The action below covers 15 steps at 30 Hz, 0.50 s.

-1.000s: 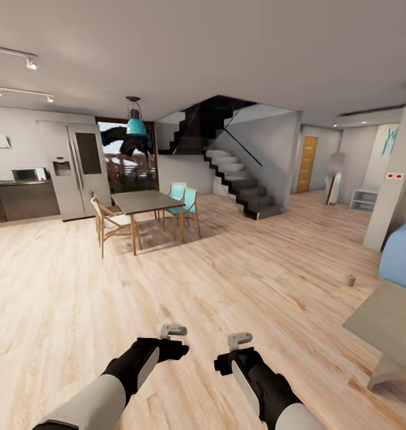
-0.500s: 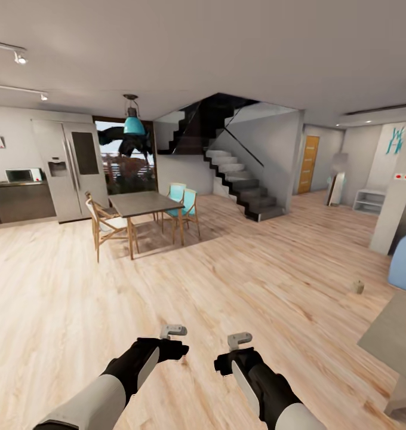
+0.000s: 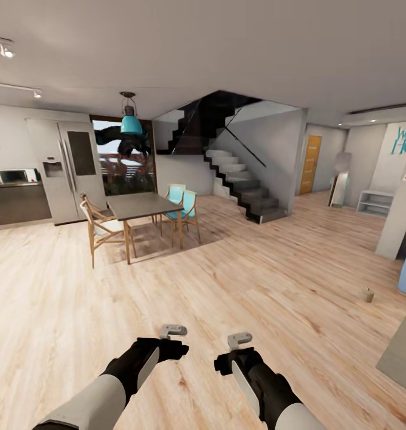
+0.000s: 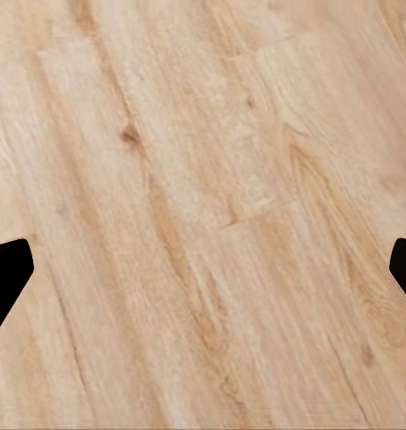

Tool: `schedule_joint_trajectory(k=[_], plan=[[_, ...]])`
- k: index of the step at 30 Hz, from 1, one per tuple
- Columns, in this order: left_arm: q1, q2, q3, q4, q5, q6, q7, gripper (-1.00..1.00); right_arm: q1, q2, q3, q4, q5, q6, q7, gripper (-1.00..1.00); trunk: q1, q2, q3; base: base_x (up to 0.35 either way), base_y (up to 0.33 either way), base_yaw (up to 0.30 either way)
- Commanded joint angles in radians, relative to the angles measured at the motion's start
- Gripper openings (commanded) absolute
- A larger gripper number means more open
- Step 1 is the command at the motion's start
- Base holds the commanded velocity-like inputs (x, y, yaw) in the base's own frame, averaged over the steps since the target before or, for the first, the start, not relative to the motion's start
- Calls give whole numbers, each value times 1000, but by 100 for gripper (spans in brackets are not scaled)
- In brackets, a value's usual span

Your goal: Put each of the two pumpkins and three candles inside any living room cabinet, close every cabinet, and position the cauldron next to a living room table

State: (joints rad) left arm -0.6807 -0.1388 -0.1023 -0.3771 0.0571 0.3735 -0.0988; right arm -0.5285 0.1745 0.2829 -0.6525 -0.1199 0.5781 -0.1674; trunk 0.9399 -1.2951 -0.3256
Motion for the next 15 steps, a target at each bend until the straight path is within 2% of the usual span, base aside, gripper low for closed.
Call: schedule_joint_trajectory(k=[1,15], plan=[[0,1,-5,-2,6,5,1,100,-1,0,2,-1,-11,3,-9,100,1,-1,-1,327,-7,0],[0,1,-5,-2,6,4,0,100,-1,0,2,-1,-11,3,-9,100,1,-1,-1,326,-66,0]])
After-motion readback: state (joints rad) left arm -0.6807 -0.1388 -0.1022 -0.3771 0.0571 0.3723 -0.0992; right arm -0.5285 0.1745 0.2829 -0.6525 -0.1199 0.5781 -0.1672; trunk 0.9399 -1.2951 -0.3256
